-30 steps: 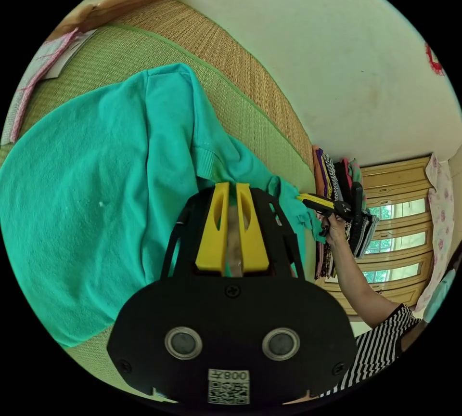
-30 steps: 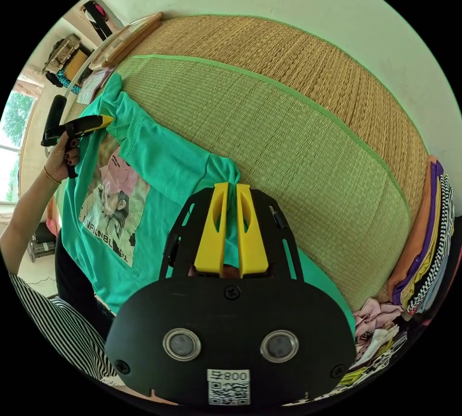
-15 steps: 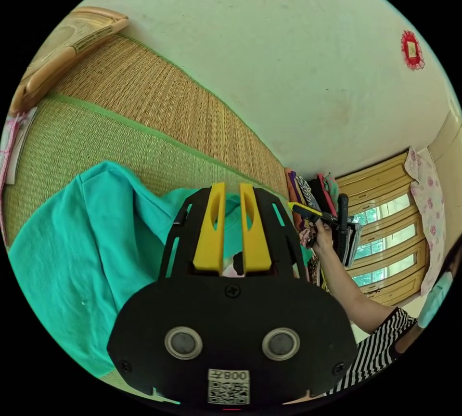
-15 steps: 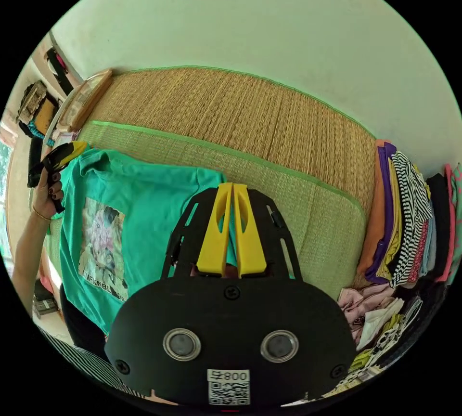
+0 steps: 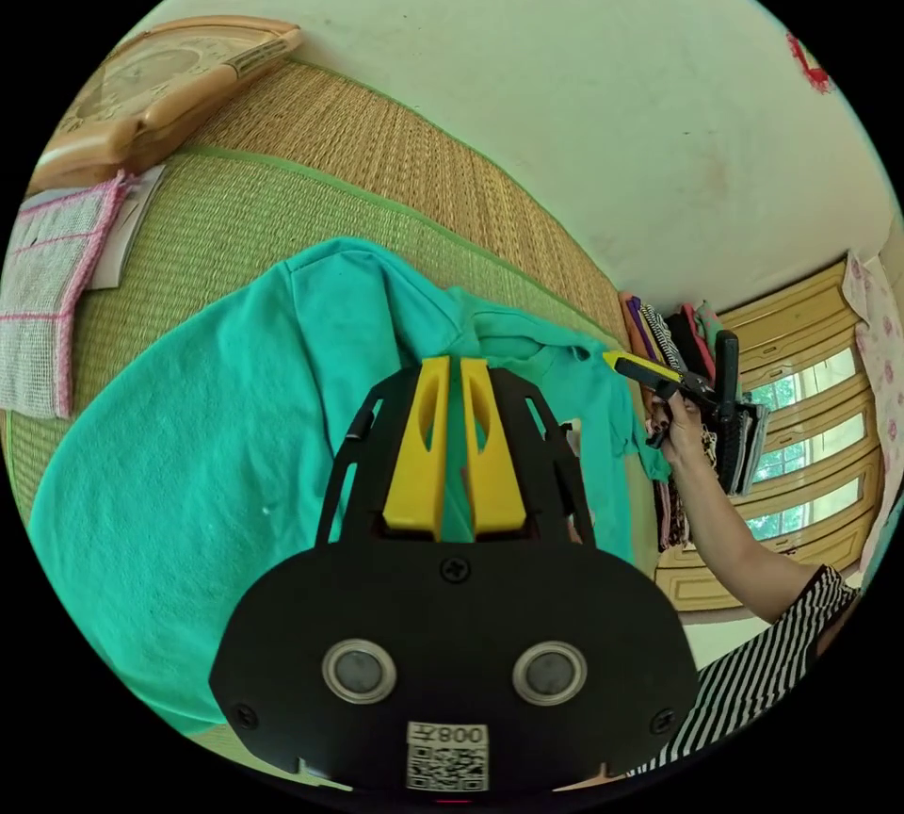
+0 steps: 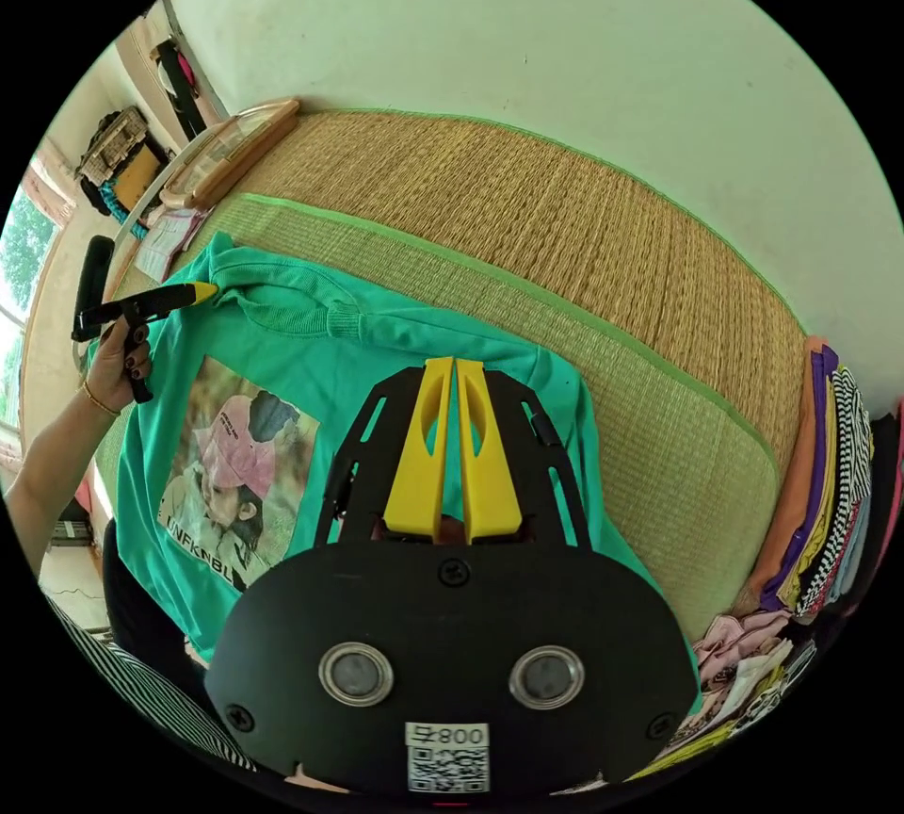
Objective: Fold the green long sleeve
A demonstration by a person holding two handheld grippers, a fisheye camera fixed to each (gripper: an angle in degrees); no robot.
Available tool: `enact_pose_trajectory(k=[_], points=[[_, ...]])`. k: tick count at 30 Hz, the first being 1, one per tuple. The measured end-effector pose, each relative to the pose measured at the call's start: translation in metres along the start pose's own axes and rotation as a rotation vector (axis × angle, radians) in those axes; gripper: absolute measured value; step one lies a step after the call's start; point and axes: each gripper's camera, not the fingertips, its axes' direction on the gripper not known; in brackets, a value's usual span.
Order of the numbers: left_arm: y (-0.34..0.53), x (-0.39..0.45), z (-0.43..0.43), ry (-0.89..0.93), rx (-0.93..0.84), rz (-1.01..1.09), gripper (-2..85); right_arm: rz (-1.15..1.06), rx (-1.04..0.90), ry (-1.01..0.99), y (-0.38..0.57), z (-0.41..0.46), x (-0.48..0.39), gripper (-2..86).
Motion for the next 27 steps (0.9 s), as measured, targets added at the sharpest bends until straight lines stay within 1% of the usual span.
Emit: enact_pose_trajectory(k=[2,3,4,10,14,16,18,21,24,27], points=[[-0.005,-0.004,0.010,-0.036,-0.039,-0.011,1.1,-0.017,-0.088,-0.009,-0.002,0.031,-0.003,0.2],[-0.006,-0.005,0.011,-0.044,-0.041,-0.015,1.0,-0.015,-0.098,-0.002,-0.001,0.036,-0.003,0.3],[-0.007,-0.005,0.012,-0.047,-0.034,-0.012,0.7,-0.016,-0.036,0.006,0.005,0.033,-0.003,0.4],[-0.017,-0.006,0.011,-0.079,0.007,-0.023,0.3,-0.067,-0.064,0.037,0.009,0.041,0.003,0.2],[-0.020,-0.009,0.008,-0.081,-0.007,-0.021,0.5,-0.060,0.012,0.009,0.008,0.035,0.012,0.0],[-0.016,-0.012,0.006,-0.076,-0.014,-0.013,0.8,-0.050,-0.001,-0.007,0.005,0.041,0.018,0.0],[-0.009,-0.015,-0.001,-0.066,-0.007,-0.007,1.3,-0.004,-0.001,0.007,0.002,0.045,0.029,0.0],[0.012,-0.022,-0.020,-0.023,0.010,0.009,2.7,0.119,-0.003,-0.049,-0.002,0.051,0.061,0.0],[0.045,-0.033,-0.048,-0.020,0.010,0.027,4.3,0.206,0.009,-0.105,-0.003,0.054,0.089,0.0],[0.094,-0.044,-0.082,-0.058,0.014,0.022,6.0,0.268,0.064,-0.189,0.007,0.048,0.110,0.0]])
